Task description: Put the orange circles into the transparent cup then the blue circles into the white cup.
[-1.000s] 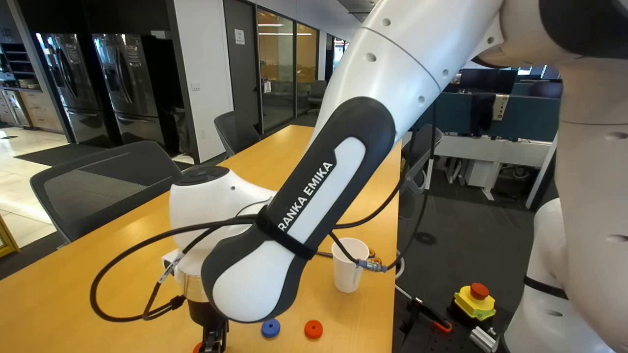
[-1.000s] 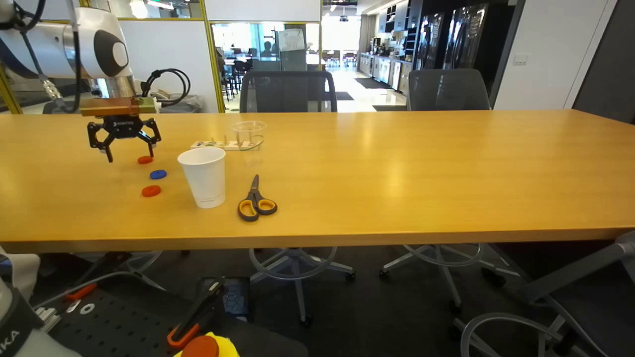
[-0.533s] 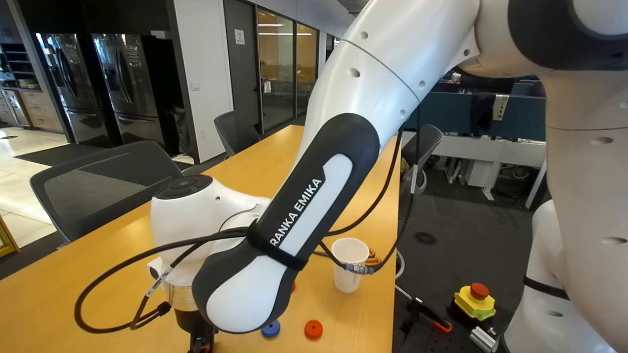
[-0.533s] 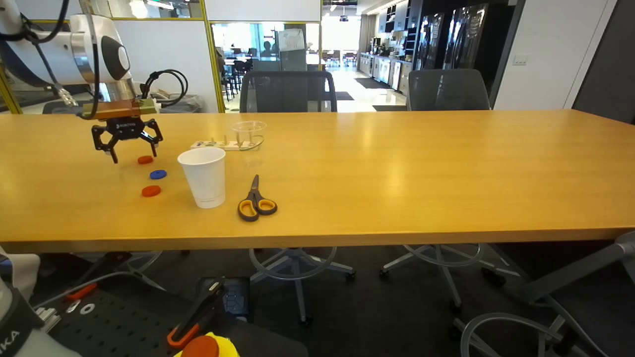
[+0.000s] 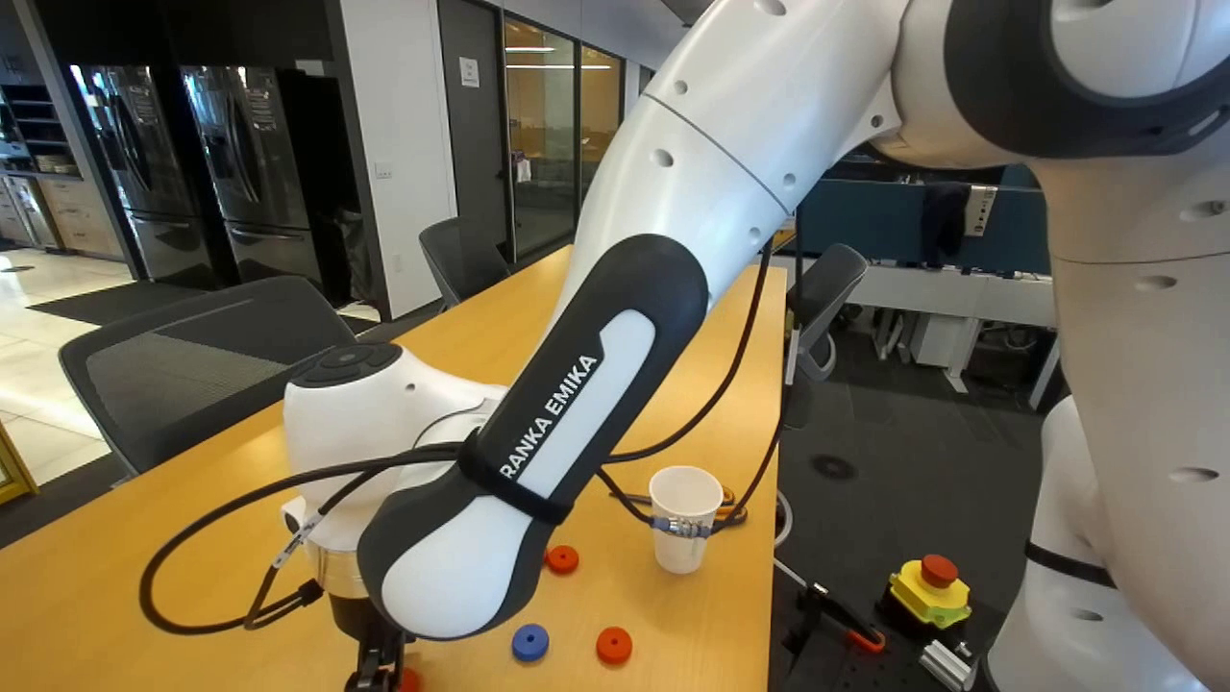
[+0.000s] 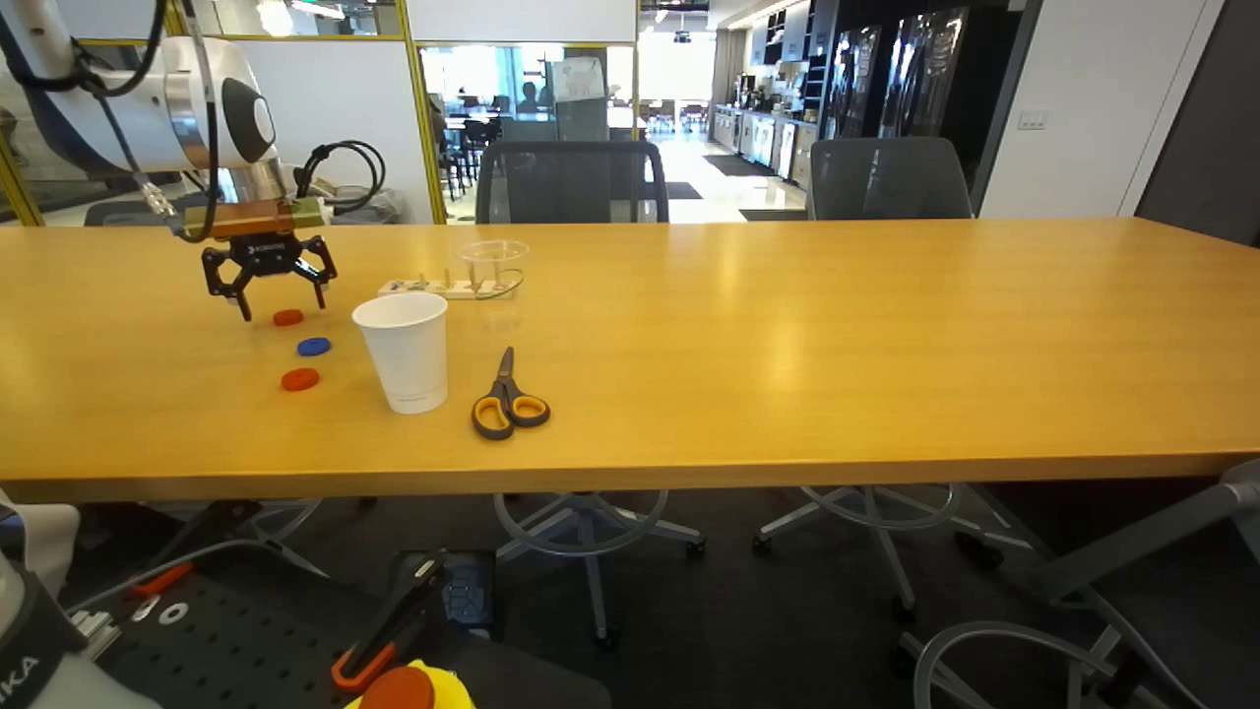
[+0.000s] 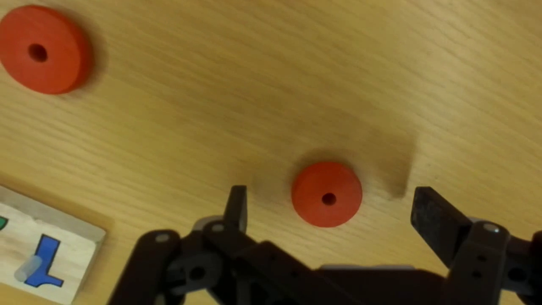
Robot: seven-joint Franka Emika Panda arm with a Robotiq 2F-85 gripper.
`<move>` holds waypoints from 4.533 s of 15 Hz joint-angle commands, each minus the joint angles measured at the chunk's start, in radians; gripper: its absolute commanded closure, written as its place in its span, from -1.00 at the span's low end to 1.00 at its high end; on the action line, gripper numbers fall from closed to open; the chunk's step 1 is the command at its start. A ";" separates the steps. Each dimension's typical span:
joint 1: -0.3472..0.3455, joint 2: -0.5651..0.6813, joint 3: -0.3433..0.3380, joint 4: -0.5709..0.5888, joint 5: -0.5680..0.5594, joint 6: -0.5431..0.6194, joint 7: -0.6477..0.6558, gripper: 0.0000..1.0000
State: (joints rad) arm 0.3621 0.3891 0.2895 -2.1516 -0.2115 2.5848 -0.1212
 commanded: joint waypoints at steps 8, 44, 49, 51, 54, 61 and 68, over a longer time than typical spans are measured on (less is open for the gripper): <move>0.001 0.057 -0.018 0.081 0.002 -0.042 0.002 -1.00; -0.223 -0.257 -0.209 0.122 -0.009 -0.324 0.029 0.64; -0.249 -0.237 -0.209 0.139 0.065 -0.364 -0.020 0.64; -0.254 -0.232 -0.210 0.141 0.082 -0.372 -0.027 0.64; -0.262 -0.223 -0.214 0.143 0.089 -0.368 -0.022 0.64; -0.278 -0.201 -0.219 0.149 0.094 -0.360 -0.014 -0.35; -0.279 -0.223 -0.199 0.130 0.117 -0.356 -0.078 -1.00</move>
State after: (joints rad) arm 0.0885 0.1828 0.0702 -2.0292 -0.1318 2.2336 -0.1354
